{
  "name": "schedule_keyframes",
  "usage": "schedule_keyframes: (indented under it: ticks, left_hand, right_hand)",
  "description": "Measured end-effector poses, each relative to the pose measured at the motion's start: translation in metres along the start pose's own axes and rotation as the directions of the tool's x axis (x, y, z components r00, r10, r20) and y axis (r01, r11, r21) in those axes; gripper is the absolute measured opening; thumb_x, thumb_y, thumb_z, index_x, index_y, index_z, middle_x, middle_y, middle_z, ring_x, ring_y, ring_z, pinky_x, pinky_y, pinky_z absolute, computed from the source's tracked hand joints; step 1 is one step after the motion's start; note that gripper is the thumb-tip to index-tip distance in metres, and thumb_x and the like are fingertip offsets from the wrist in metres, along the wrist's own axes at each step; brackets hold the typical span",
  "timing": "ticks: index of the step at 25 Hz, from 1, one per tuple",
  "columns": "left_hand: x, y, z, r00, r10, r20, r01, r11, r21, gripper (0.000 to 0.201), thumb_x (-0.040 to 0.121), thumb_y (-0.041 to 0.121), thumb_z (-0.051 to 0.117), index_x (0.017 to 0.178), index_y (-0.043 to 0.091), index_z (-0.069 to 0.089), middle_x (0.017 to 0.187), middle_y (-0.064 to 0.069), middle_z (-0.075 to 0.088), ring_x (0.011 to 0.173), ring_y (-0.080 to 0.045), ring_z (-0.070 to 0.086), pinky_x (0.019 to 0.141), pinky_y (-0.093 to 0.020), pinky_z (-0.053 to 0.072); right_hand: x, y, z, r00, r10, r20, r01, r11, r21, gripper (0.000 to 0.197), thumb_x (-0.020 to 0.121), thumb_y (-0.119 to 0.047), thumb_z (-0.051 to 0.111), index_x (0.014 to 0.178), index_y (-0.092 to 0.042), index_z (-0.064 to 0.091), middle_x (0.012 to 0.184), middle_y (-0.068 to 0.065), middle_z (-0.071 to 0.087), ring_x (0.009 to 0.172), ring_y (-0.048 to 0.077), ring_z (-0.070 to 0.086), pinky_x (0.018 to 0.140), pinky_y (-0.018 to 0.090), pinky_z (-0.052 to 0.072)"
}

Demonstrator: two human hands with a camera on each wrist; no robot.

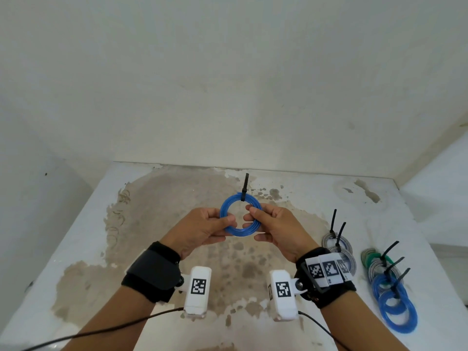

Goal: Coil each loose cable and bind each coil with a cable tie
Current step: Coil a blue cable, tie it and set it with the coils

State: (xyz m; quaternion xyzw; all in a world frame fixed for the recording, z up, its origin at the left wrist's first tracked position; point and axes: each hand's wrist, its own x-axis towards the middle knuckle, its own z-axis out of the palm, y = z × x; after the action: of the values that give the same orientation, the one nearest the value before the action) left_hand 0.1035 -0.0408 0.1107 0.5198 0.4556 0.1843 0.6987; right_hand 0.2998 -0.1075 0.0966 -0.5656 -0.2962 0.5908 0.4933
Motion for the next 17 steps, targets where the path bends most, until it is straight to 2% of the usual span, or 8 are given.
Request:
schedule_keyframes:
  ticks: [5, 9, 13, 17]
  left_hand:
    - [-0.013, -0.007, -0.025, 0.999, 0.037, -0.029, -0.040, 0.994, -0.103, 0.028, 0.092, 0.027, 0.069, 0.111, 0.007, 0.072, 0.102, -0.008, 0.078, 0.093, -0.014, 0.074, 0.077, -0.021, 0.058]
    - [-0.024, -0.017, -0.049, 0.997, 0.064, -0.034, -0.069, 0.983, -0.172, 0.028, 0.093, 0.029, 0.068, 0.111, 0.007, 0.070, 0.105, -0.006, 0.077, 0.098, -0.016, 0.074, 0.078, -0.022, 0.057]
    - [-0.025, -0.027, -0.065, 0.998, 0.058, 0.025, -0.050, 0.970, -0.239, 0.029, 0.093, 0.029, 0.066, 0.110, 0.006, 0.070, 0.105, -0.007, 0.077, 0.099, -0.016, 0.074, 0.076, -0.021, 0.057]
    - [-0.025, -0.038, -0.057, 0.994, 0.017, 0.107, 0.012, 0.965, -0.262, 0.034, 0.089, 0.033, 0.068, 0.112, 0.007, 0.069, 0.109, -0.008, 0.076, 0.100, -0.016, 0.073, 0.077, -0.023, 0.058]
  right_hand:
    - [0.000, 0.008, 0.031, 0.999, 0.045, 0.006, -0.045, 0.988, 0.146, 0.031, 0.098, -0.027, 0.062, 0.124, -0.010, 0.068, 0.101, 0.004, 0.077, 0.081, 0.010, 0.074, 0.061, 0.021, 0.059]
    - [-0.009, 0.022, 0.063, 0.995, 0.090, 0.038, -0.098, 0.937, 0.336, 0.036, 0.094, -0.034, 0.060, 0.122, -0.012, 0.067, 0.110, 0.005, 0.076, 0.086, 0.014, 0.074, 0.070, 0.026, 0.061]
    - [-0.024, 0.042, 0.082, 0.995, 0.083, 0.063, -0.103, 0.849, 0.518, 0.034, 0.095, -0.032, 0.056, 0.122, -0.014, 0.068, 0.120, 0.006, 0.073, 0.102, 0.021, 0.073, 0.074, 0.029, 0.060]
    - [-0.042, 0.056, 0.083, 0.998, 0.052, 0.023, -0.056, 0.822, 0.566, 0.031, 0.097, -0.028, 0.055, 0.125, -0.018, 0.066, 0.120, 0.000, 0.072, 0.101, 0.017, 0.071, 0.075, 0.028, 0.057]
